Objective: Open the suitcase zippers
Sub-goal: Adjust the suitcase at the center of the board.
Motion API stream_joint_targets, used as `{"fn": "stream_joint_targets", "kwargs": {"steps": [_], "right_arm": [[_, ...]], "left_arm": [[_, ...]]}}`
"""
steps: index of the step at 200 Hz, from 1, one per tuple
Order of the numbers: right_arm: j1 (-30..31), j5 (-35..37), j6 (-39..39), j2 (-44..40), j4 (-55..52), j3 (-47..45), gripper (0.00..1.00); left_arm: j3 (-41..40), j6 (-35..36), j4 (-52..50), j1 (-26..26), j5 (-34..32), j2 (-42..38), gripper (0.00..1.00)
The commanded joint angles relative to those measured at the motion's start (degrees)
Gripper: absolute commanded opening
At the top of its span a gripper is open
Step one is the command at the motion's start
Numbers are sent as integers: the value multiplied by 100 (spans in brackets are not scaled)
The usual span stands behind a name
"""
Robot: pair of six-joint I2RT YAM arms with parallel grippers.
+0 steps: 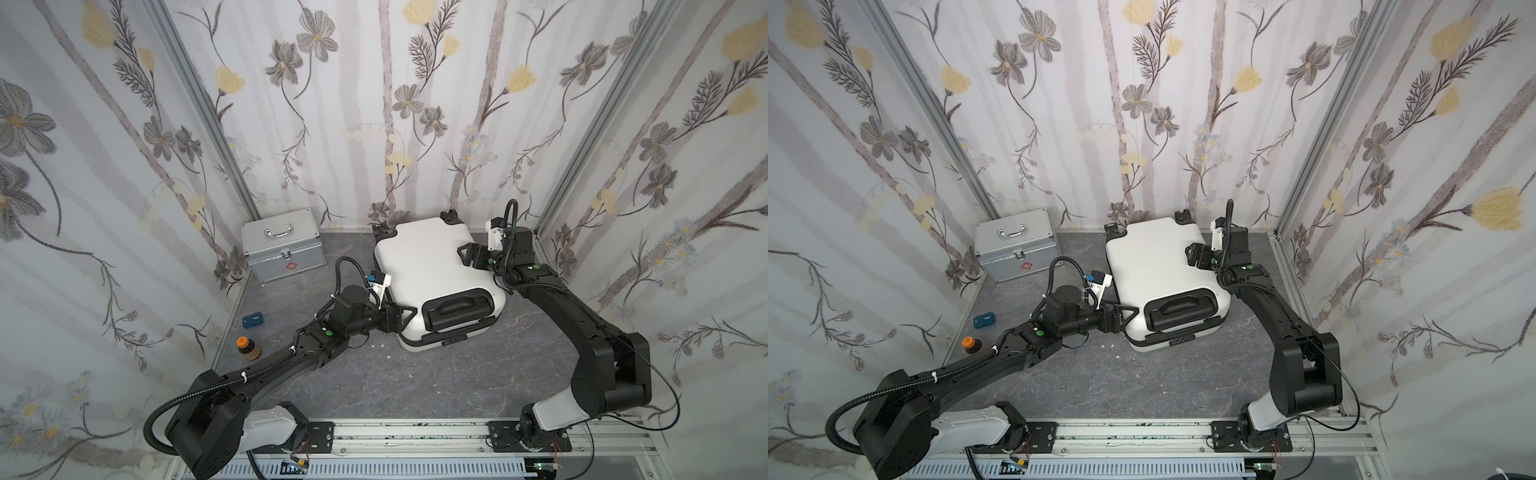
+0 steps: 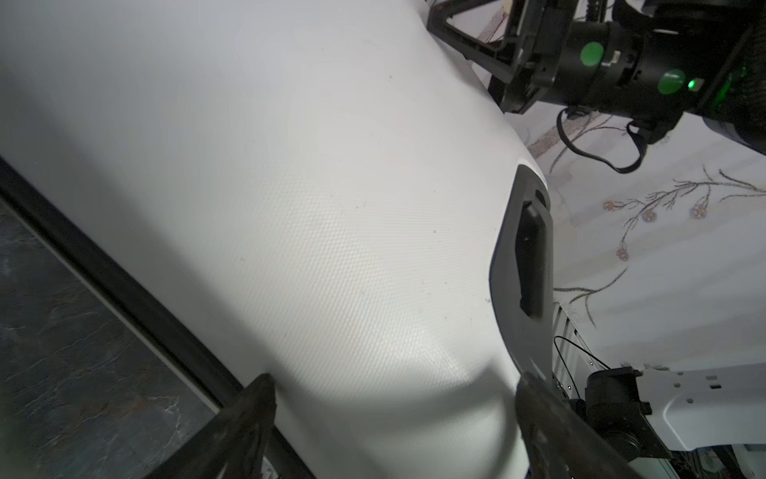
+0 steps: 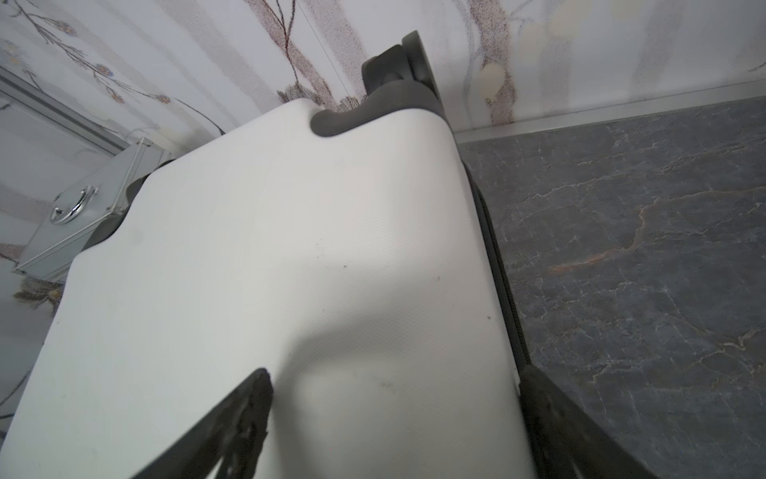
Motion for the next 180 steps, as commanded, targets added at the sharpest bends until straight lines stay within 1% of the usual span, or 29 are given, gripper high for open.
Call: {"fn": "stream_joint_targets", "kwargs": {"steps": [1,16,30,46,50,62,71,81,94,101,112,125,134,145,155,167,172,180], "right_arm": [[204,-2268,57,205,-105,341,91],[203,-1989,-6,286,-111,610,93],[194,-1682,-74,190,-149,774,94],[186,-1245,-357,-213,-256,742,94],[187,-1161,-466,-404,-261,689,94],[194,-976,-871,-1004,-225,364,94],[219,-913,-1350,-1467,-252,79,94],[281,-970,-2183,-1937,-421,-253,93],[450,-928,-3422,-2422,-1081,-437,92],[543,-872,-4023,-2608,-1528,-477,87],[642,-1003,-4937,-2829,-2292,-472,88],[848,-797,-5762,-3004,-2756,-526,87],[1007,-580,-6249,-3038,-3045,-588,87],[1168,-296,-7163,-2970,-3497,-601,84],[1239,205,-7840,-2833,-3721,-653,84],[1239,648,-8257,-2547,-3834,-555,84],[1240,663,-8359,-2404,-3947,-431,82],[1238,491,-8571,-2222,-4186,-196,78]], "left_arm": [[28,648,-420,-198,462,192,89],[70,651,-299,-214,185,211,89],[229,741,-436,-217,2,189,90],[392,925,-803,-216,-225,15,90],[414,975,-880,-208,-282,9,90],[444,1166,-1182,-209,-467,-372,91],[459,1398,-1450,-207,-633,-553,91],[500,1658,-1822,-195,-846,-755,92],[555,2003,-2262,-194,-1082,-921,93],[580,2177,-2470,-183,-1140,-992,93],[615,2418,-2717,-174,-1188,-1057,93],[657,2569,-2877,-173,-1120,-1081,94],[687,2668,-2960,-173,-939,-1065,94],[723,2735,-3051,-179,-698,-1040,95],[726,2787,-3120,-167,-502,-1013,94],[662,2817,-3106,-178,-374,-1035,94],[623,2831,-3081,-176,-351,-1045,94],[570,2858,-3046,-180,-361,-1071,95]]}}
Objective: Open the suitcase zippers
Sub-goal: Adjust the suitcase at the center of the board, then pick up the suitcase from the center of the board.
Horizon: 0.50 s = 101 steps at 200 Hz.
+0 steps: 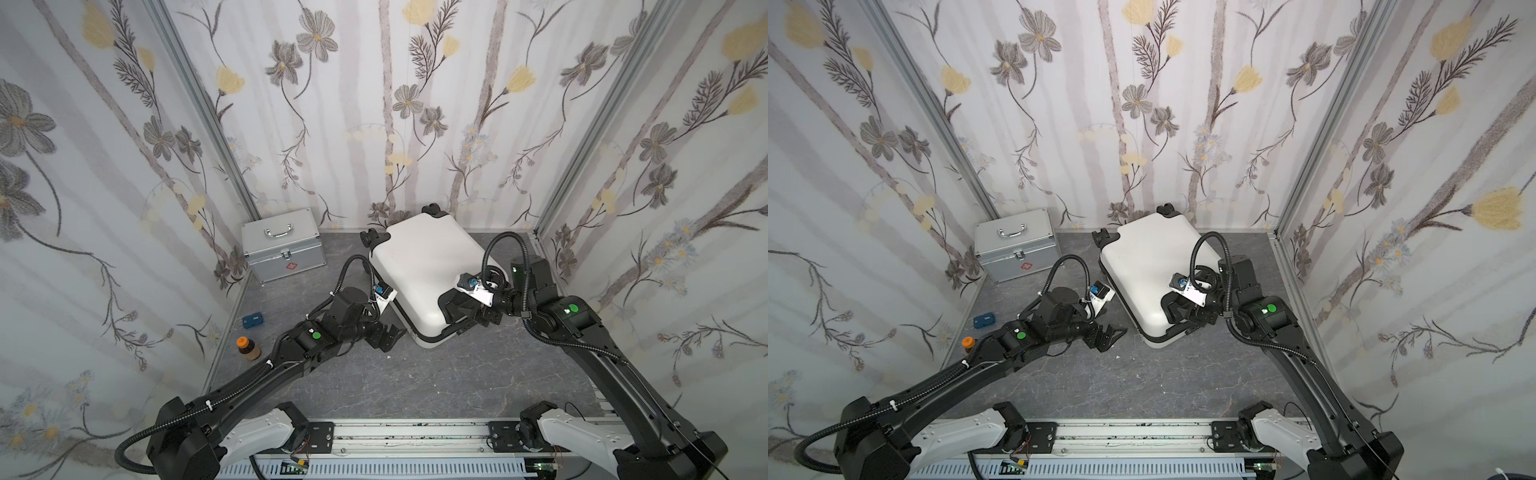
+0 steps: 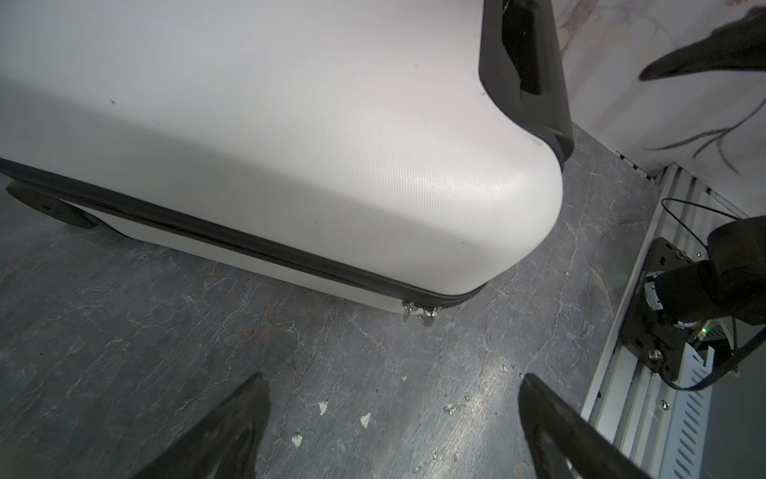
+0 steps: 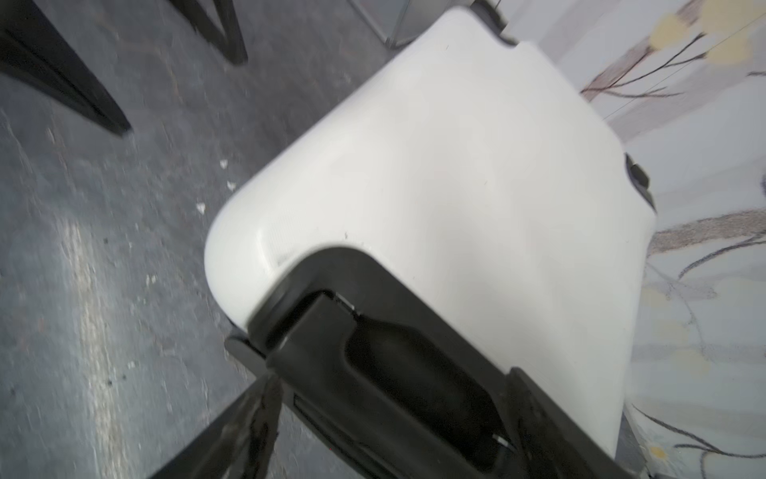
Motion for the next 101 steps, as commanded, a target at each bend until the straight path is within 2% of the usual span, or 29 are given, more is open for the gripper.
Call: {"fn": "stream_joint_targets", "kwargs": {"steps": [1,13,59,101], "right_arm": [[22,457,-1653,424,-866,380,78],[52,310,-1743,680,-1047,597,74],[392,695,-1745,1519,-1839,1188,66],[547,831,-1602,1578,-1814,1092,63]], "left_arm": [[-89,277,-89,1,282,-44,95],[-155,259,-13,3,212,-66,95],[-139,295,-44,6,152,134,95],[-244,245,250,-6,216,113,95]]}}
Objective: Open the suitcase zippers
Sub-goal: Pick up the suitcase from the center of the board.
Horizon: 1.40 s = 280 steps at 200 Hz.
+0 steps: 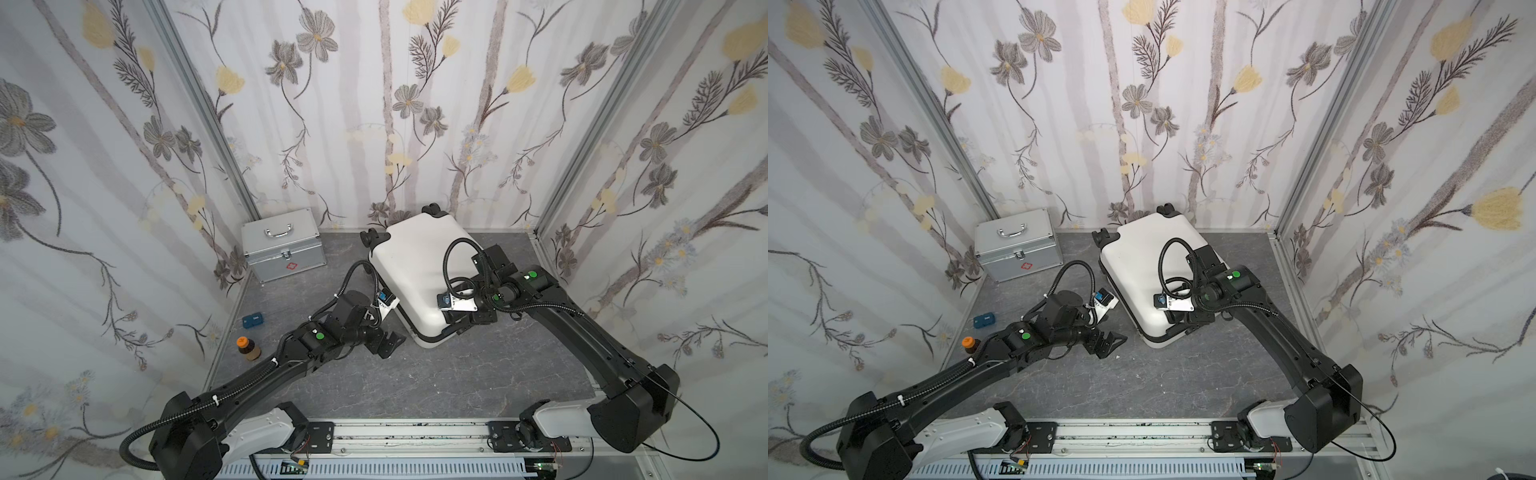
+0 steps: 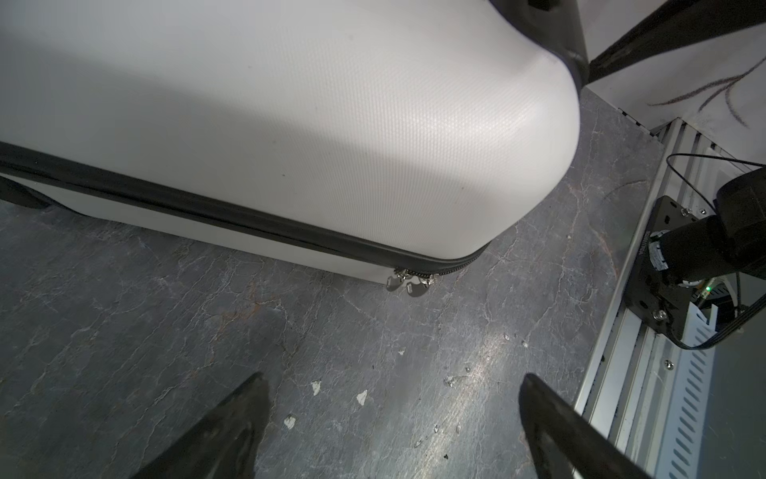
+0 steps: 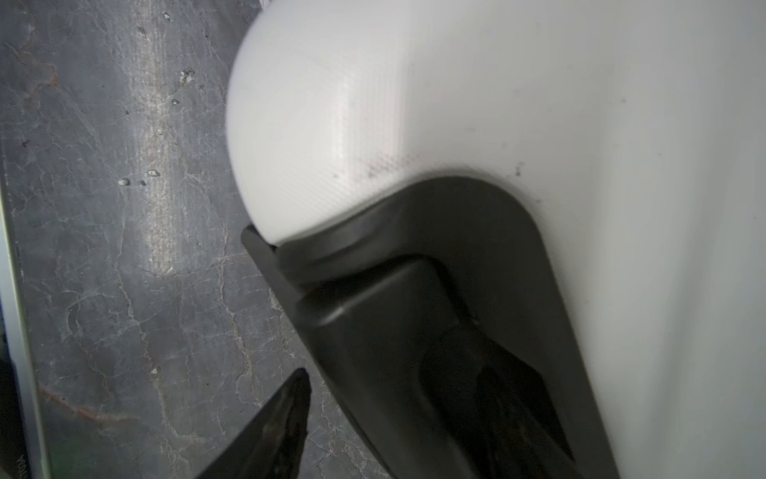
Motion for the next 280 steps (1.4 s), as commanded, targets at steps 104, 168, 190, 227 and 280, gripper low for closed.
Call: {"fn": "stream_joint_targets", "kwargs": {"steps": [104,168,190,227,280], "right_arm": [[104,-233,-278,324,-17,-108,31],[231,-959,212,-251,48,-152,20],[250,-1144,290,-322,97,-233,15],[234,-1725,446,-649,543,-313,9],[124,-2660,934,-1134,1538,-502,6]], "left_arm": [[-411,-134,953,2,195,-11,95],[-783,-372,1445,-7,-94,-262,93],[-949,-375,1553,-12,-338,-480,92],[-1238,-351,1726,-11,-557,-866,93],[-1661,86,1942,-9,-238,-1291,81]]}}
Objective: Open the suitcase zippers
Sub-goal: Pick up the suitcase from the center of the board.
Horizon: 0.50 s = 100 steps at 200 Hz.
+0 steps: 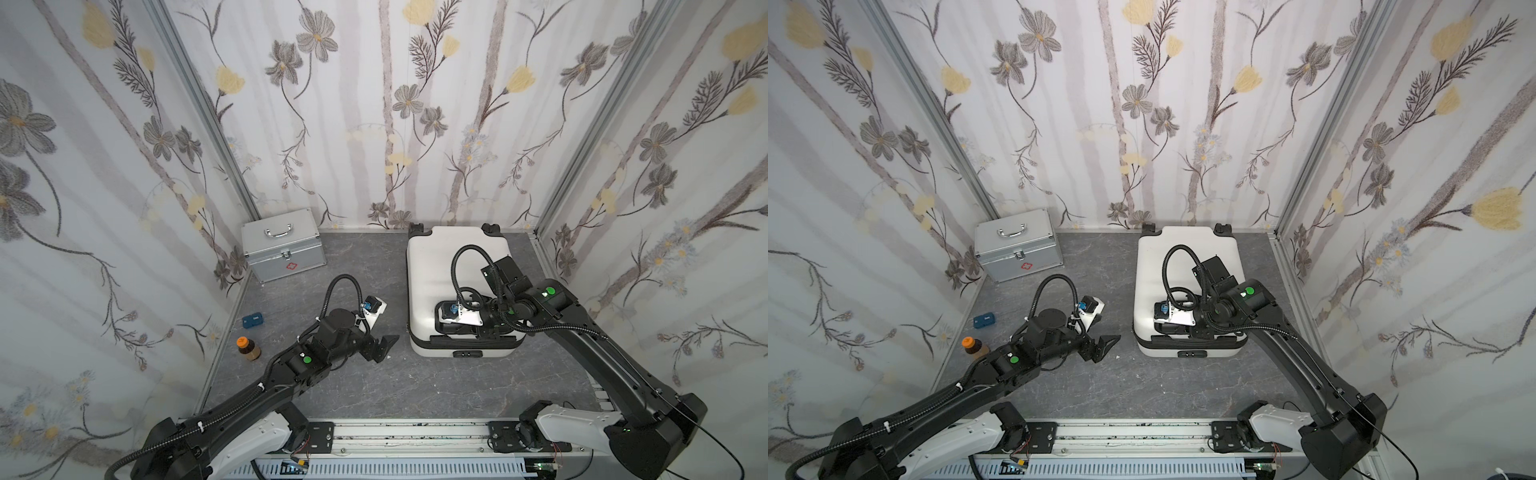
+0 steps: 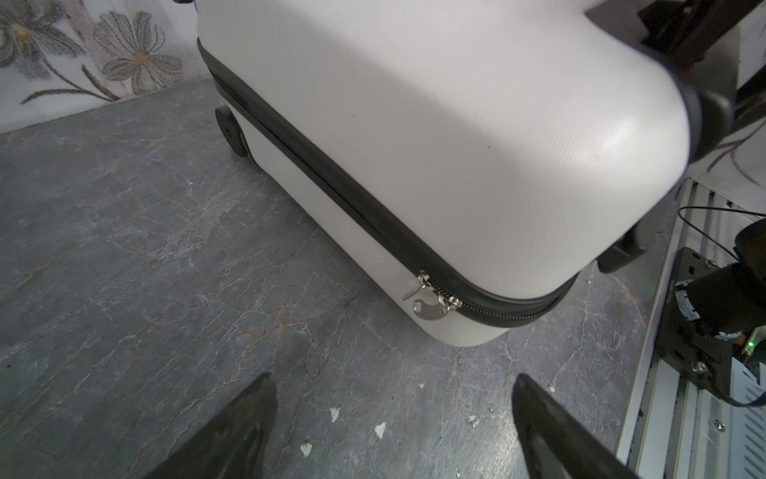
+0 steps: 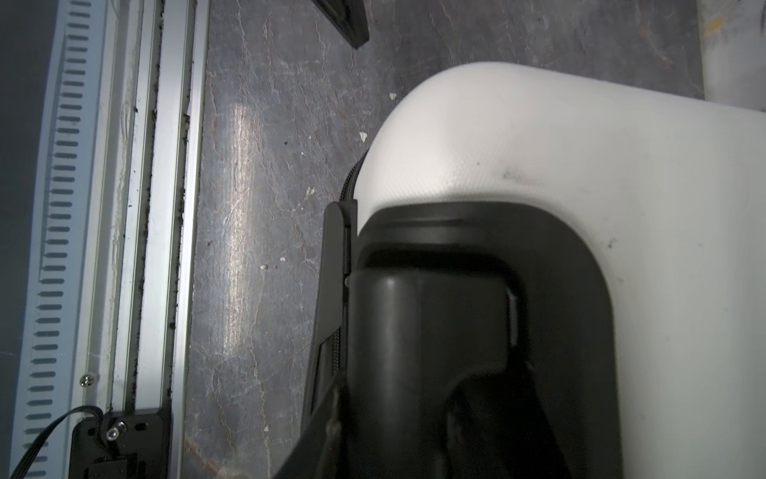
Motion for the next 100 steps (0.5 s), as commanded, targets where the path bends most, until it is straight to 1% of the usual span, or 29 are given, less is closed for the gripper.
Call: {"fn": "stream_joint_targets", "kwargs": {"steps": [1,13,20,37,56,72,100], "right_arm": [[-81,-1063,67,-188,1569,-77,6],[-167,-1250,33,-249,1654,-121,6],[-208,-1351,1,-269,1686,-149,6],[-296,-1545,-1,-276,1764,-174,4],[-323,-1570,11,-259,1756,-170,3],[-318,-1588,8,-253,1743,-179,3],[-322,-1643,-168,-311,1668,-283,3]], "left_arm": [[-238,393,423,-1,311,-163,79],[-399,709,621,-11,705,-228,71],[-483,831,745,-1,843,-236,69],[-639,926,992,-13,932,-187,67],[-798,916,1399,-30,1024,-5,64],[-962,826,1967,-53,1012,265,61],[-1109,717,3024,-54,888,851,60]]}}
